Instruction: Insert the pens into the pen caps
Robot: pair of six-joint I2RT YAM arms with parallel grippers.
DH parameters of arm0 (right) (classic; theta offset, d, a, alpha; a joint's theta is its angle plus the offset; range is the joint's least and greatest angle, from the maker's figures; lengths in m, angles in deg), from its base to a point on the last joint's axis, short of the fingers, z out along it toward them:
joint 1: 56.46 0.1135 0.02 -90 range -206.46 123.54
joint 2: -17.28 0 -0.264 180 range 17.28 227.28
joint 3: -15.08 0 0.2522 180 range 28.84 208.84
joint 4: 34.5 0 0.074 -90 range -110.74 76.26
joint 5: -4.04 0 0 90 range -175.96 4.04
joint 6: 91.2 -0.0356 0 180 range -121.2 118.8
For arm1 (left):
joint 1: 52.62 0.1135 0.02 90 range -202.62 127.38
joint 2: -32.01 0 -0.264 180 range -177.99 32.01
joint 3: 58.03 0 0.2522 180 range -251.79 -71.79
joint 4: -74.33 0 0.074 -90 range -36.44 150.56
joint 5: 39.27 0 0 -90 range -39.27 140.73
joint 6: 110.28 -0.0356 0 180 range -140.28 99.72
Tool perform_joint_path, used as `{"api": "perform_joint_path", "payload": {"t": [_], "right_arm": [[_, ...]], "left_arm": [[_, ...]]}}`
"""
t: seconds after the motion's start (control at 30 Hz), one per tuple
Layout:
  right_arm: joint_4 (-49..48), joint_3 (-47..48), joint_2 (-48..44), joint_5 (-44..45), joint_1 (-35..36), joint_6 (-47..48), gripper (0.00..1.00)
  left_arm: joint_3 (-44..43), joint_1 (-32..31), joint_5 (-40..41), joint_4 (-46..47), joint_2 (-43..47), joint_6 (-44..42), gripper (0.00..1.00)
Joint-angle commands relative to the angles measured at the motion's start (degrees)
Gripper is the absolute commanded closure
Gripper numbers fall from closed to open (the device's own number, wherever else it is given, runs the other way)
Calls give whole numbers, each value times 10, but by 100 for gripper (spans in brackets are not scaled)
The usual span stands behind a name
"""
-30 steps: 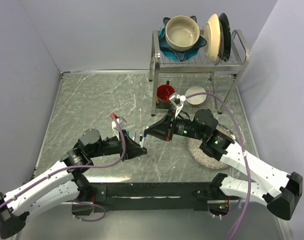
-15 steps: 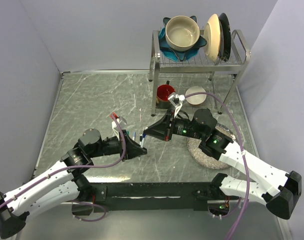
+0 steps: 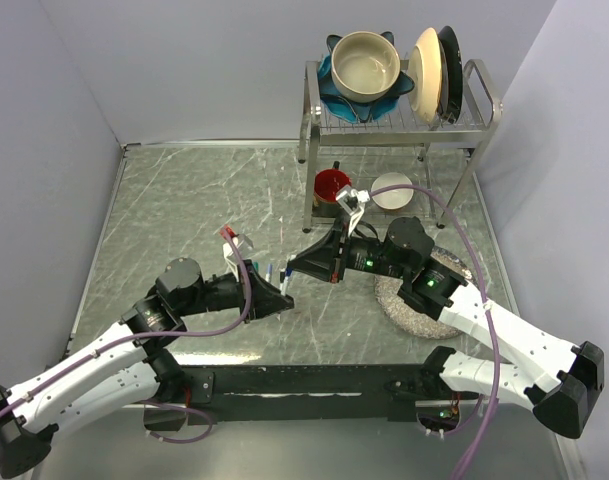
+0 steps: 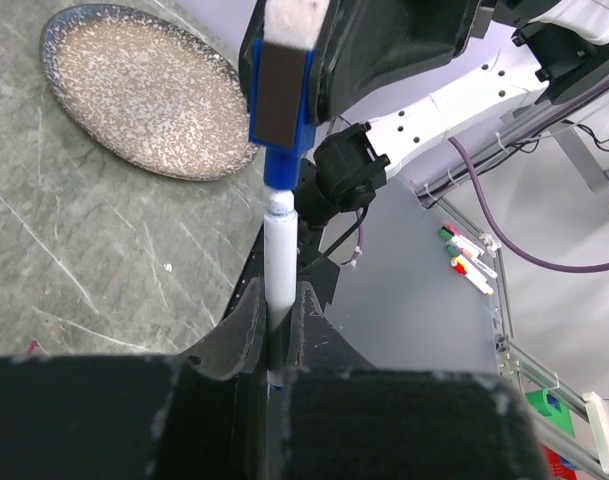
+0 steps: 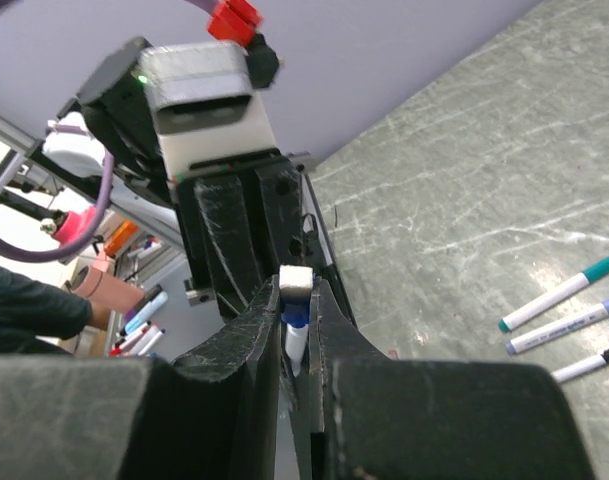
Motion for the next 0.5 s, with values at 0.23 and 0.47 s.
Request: {"api": "perform_joint_path", "payload": {"t": [0.23, 0.47], "right_arm": [[11, 10, 12, -33, 2, 22, 100], [-63, -64, 23, -79, 7, -38, 100]], "left_arm": [[-6, -2, 20, 19, 9, -14, 99], [-6, -2, 74, 41, 9, -28, 99]]}}
